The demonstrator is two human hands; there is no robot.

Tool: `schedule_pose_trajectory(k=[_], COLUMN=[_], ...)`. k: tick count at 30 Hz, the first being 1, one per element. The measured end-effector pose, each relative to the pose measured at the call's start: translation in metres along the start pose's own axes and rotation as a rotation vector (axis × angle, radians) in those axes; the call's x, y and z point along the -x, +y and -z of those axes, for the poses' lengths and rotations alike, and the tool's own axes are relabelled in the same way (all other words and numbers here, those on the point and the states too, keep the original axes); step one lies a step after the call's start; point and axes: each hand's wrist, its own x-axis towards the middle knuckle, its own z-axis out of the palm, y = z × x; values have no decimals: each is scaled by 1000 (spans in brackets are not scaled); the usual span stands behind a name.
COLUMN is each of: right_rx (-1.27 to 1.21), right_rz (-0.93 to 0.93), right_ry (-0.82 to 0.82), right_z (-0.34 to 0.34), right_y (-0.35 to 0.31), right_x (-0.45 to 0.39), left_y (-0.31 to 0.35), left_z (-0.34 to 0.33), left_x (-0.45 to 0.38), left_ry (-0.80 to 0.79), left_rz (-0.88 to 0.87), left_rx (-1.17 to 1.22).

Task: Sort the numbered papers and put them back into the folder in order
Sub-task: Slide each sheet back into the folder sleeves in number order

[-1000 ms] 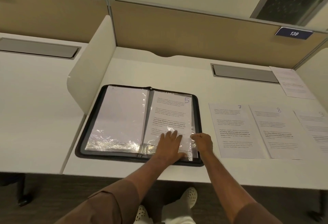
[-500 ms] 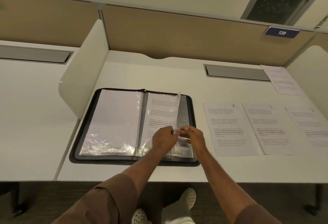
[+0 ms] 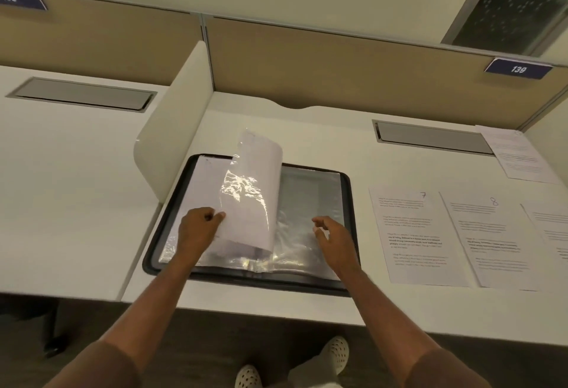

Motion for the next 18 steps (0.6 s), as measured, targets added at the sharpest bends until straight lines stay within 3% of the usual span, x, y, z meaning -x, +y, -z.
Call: schedule_pose_trajectory(k=[11, 14, 16, 18], right_rx=[306, 408, 465, 514], right_rz=[125, 135, 128, 115], right_ry=[-93, -104, -103, -108], right_z=[-29, -31, -31, -30], right_y=[-16, -15, -15, -15], right_x=[-5, -6, -7, -7], left_y=[-54, -51, -45, -29], left_z=[50, 41, 22, 0], left_x=[14, 16, 18, 21], left_ry=[243, 282, 259, 175], left_rz=[110, -112, -346, -444], left_rx=[-195, -354, -546, -648])
